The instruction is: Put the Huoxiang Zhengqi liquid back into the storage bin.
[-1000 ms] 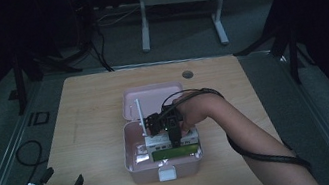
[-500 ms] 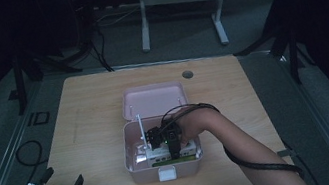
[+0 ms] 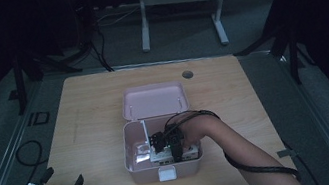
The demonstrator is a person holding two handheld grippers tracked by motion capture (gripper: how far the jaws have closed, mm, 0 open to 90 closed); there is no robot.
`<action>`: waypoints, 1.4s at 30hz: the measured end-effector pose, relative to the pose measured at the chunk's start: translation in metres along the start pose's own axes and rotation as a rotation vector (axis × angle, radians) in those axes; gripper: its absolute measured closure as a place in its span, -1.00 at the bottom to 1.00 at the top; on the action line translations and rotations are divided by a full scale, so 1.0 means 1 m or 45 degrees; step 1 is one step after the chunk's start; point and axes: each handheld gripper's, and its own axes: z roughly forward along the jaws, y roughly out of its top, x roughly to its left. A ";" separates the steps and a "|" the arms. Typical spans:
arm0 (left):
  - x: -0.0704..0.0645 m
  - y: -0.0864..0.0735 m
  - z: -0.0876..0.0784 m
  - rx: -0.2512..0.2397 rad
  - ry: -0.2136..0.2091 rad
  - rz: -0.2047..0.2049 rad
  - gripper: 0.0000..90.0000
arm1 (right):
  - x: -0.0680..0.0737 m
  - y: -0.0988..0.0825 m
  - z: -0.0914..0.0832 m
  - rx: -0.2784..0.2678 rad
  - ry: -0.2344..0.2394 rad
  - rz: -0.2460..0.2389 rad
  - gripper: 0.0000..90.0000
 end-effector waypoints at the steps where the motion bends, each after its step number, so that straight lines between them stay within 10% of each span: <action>1: 0.000 0.000 0.000 -0.001 0.000 -0.001 -1.00 | -0.001 -0.001 0.002 -0.012 0.004 0.000 0.38; 12: 0.001 0.000 0.001 -0.001 -0.001 0.000 -1.00 | 0.002 -0.003 -0.001 -0.029 -0.010 -0.029 0.31; 21: 0.001 0.000 0.001 -0.001 0.000 -0.001 -1.00 | 0.007 -0.018 -0.045 -0.223 -0.128 -0.026 -0.25; 32: 0.001 0.000 0.001 0.001 0.000 -0.001 -1.00 | 0.005 -0.070 -0.092 -0.500 -0.273 0.112 -0.74; 42: 0.000 0.000 0.001 0.007 0.002 0.004 -1.00 | -0.009 -0.129 -0.087 -0.603 -0.407 0.257 -0.75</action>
